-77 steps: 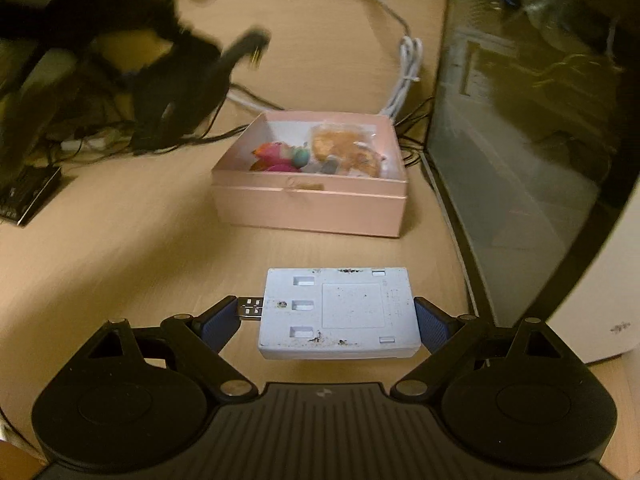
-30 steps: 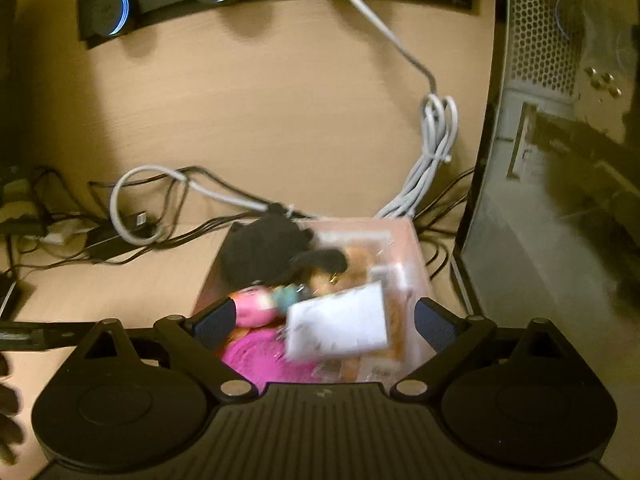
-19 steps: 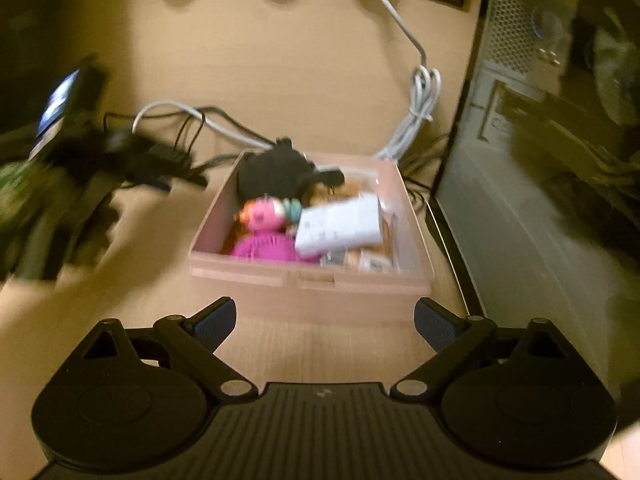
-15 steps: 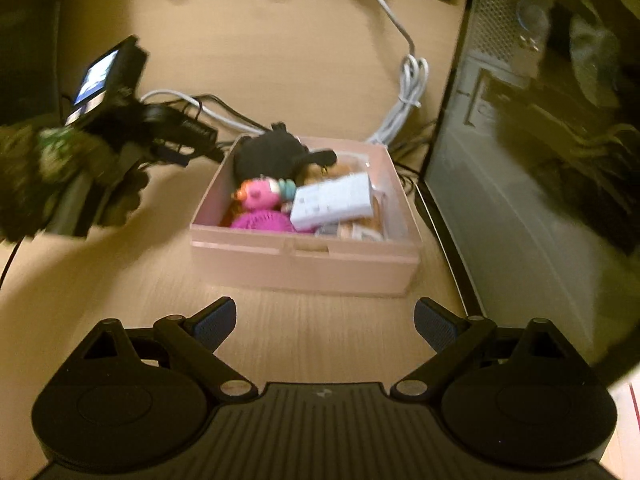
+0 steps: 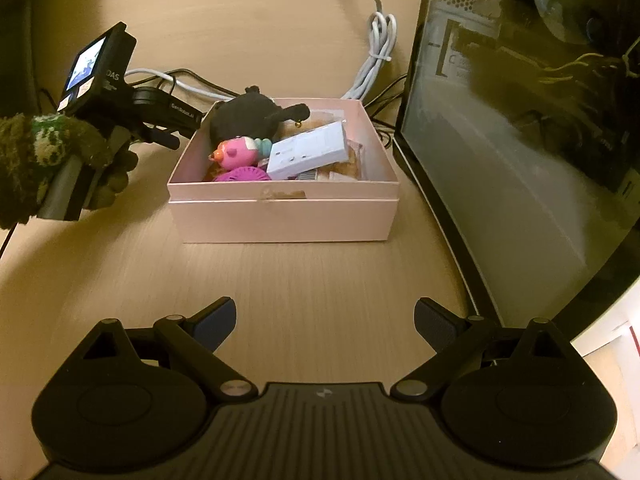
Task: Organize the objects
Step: 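Release the black plush in the box and withdraw the left tool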
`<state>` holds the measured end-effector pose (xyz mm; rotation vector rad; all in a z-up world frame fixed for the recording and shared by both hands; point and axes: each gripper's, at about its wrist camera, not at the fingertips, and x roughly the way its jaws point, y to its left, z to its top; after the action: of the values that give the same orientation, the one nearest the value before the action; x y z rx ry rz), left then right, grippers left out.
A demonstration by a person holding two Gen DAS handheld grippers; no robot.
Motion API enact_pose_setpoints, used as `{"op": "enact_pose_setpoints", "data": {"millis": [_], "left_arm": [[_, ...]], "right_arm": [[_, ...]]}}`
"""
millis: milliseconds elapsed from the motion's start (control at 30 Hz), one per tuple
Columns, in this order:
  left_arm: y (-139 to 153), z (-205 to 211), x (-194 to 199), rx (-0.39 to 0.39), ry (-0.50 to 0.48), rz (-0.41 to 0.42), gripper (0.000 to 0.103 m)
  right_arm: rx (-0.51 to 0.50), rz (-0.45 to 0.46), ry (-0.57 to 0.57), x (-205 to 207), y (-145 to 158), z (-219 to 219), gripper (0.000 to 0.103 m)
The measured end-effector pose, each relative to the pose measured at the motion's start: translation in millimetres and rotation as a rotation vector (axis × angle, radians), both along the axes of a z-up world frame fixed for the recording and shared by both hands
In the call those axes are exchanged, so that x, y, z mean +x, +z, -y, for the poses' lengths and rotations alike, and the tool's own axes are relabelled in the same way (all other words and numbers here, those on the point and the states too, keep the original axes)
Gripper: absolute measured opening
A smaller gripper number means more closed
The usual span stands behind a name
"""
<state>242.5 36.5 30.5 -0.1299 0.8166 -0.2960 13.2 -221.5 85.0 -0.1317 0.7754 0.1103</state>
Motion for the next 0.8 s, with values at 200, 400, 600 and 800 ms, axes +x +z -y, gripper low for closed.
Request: {"op": "enact_pose_setpoints", "data": {"millis": [200, 400, 600, 800], "left_arm": [[-5, 8, -22, 0.116, -0.051, 0.007, 0.051], [-8, 8, -58, 0.125, -0.095, 0.021, 0.051], [-9, 13, -101, 0.113, -0.147, 0.018, 0.051], [-8, 22, -145, 0.118, -0.213, 0.015, 0.051]], "right_arm": [[0.002, 0.011, 0.034, -3, 2, -6, 0.096], [0.015, 0.007, 0.061, -7, 1, -7, 0.096], [0.024, 0.003, 0.091, -13, -2, -11, 0.096], [0.026, 0.008, 0.104, -18, -4, -7, 0.096]]}}
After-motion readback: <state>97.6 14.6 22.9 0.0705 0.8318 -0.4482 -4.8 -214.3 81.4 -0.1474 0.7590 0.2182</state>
